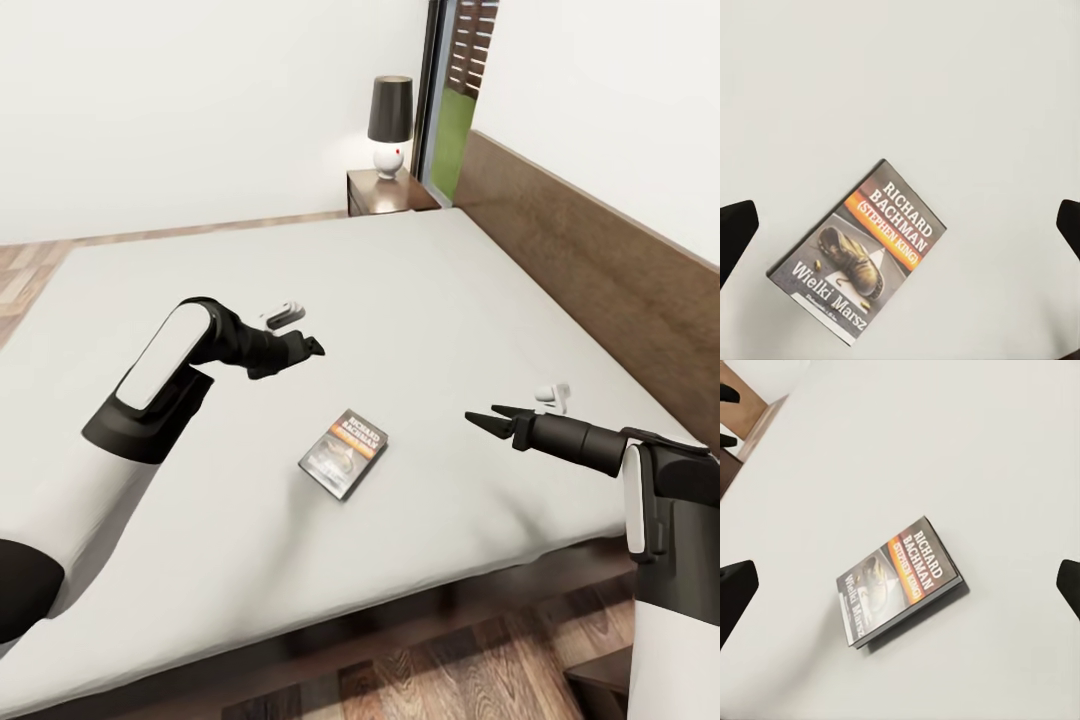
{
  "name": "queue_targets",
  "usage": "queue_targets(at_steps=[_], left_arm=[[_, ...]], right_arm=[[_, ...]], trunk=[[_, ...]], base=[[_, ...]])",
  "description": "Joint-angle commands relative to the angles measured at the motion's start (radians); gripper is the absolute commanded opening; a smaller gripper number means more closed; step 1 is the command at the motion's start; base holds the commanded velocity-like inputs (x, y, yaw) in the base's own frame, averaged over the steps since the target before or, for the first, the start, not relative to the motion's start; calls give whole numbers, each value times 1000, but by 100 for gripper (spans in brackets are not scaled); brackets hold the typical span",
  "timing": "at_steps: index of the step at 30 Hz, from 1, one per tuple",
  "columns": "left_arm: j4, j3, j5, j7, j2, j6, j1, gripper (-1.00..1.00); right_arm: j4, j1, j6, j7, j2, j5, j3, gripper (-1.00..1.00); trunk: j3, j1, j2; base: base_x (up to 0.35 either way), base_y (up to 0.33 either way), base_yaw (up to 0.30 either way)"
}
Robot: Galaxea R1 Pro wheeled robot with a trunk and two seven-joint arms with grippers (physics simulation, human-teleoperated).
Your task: In the bedroom, move the book from the bed onto either nightstand, and place the two sandals side by side next to the bed.
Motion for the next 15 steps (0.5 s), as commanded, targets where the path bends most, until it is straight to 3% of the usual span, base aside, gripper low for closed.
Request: queue_targets(at_steps=[1,11,15], left_arm=[[3,-2,6,6,0,3,-1,100],[41,-8,-1,-18,-3,2,4,100],[83,-27,-2,-55,-10,1,5,100]], right_arm=[[-1,-1,5,10,0,11,-1,100],[-1,0,5,8,0,11,-1,100],[-1,0,5,8,0,11,-1,100]], trunk=[[1,0,0],[17,0,0],[24,0,0]], base=[[0,0,0],[0,0,0],[0,0,0]])
